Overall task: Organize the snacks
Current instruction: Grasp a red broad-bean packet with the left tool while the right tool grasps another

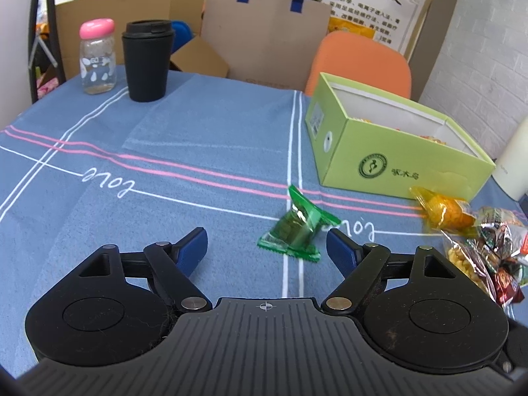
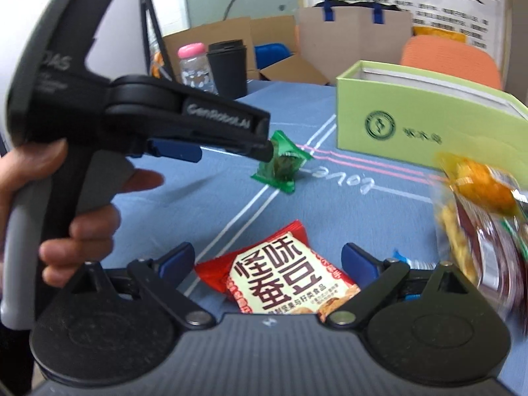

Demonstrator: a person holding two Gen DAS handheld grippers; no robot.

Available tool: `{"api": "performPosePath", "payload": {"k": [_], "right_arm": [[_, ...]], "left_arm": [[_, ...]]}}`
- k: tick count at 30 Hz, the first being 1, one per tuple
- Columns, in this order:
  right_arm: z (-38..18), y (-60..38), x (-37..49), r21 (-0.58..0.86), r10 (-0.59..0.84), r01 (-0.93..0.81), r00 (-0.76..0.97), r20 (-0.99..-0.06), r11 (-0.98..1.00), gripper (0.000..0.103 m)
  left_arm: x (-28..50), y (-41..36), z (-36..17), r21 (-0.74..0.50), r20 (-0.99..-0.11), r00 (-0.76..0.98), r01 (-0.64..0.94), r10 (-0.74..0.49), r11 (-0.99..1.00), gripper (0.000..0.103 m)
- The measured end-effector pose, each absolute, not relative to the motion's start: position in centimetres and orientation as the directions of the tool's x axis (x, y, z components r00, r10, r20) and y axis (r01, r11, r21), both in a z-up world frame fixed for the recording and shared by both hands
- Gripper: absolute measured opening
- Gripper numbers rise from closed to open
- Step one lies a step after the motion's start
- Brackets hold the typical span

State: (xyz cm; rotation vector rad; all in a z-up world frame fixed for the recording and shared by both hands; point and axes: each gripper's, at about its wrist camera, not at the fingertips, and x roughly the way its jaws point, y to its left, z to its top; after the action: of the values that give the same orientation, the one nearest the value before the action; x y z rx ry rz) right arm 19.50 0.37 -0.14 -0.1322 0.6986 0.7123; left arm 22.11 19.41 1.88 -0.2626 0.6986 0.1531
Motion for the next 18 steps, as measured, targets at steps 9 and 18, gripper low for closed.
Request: {"api": "performPosePath", "payload": {"k": [9,18], "right_arm": [[-1.6,-0.6,21.2,0.144,0.482,-0.516,0.617,-0.622,0.845,0.099],[0.9,-4.5,15.6,0.079,0.516,-0.573,0.658,-0.549,0.816,0.099]], "left_arm": [[19.9,17.6,2.7,-0.191,-0.636,0.771,-0.191,0.027,0.963,0.07],[16.1,17.5,3.2,-0.267,-0.636,0.767,-0.119,-0.082,0.956,0.07]]}}
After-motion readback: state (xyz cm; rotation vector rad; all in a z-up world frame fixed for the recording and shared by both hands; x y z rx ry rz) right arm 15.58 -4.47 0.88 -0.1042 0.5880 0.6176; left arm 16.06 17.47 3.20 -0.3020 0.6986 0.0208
